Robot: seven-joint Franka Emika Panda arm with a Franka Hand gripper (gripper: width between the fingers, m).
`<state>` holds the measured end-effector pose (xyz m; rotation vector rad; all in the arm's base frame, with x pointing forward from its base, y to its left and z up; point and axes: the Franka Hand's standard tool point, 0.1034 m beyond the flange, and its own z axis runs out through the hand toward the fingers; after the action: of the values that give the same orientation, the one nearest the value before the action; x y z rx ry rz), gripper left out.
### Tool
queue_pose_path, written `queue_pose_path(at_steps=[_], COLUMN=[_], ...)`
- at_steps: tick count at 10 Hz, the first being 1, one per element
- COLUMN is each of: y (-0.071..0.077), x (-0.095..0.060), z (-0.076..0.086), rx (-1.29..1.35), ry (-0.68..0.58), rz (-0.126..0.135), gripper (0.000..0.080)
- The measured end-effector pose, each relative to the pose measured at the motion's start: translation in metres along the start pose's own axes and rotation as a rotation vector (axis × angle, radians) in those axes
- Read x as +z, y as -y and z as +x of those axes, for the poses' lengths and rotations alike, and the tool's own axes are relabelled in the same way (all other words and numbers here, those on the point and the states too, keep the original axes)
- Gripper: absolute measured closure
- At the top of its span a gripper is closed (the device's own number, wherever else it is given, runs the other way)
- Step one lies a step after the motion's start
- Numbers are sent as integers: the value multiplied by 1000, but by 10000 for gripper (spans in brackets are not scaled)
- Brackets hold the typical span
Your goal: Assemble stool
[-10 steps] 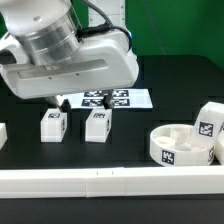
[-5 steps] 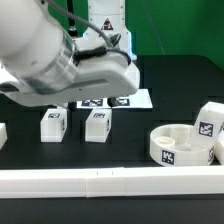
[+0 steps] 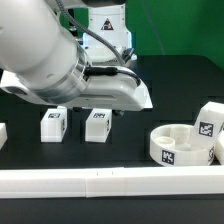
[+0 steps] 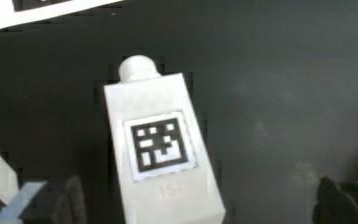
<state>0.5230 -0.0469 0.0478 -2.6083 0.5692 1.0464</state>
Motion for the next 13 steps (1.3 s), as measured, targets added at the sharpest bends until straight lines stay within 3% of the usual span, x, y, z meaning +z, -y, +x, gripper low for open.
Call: queue_pose_path(at_steps=[2, 3, 4, 8, 11, 13], y=[-1, -7, -7, -8, -14, -15], x=[1, 5, 5, 10, 22, 23], z=[0, 1, 3, 2, 0, 7], rx=[3, 17, -36, -76, -85, -76], ry=[1, 4, -1, 23, 194, 183], rz=[-5, -51, -76, -76, -85, -88], gripper=[151, 151, 151, 151, 151, 151])
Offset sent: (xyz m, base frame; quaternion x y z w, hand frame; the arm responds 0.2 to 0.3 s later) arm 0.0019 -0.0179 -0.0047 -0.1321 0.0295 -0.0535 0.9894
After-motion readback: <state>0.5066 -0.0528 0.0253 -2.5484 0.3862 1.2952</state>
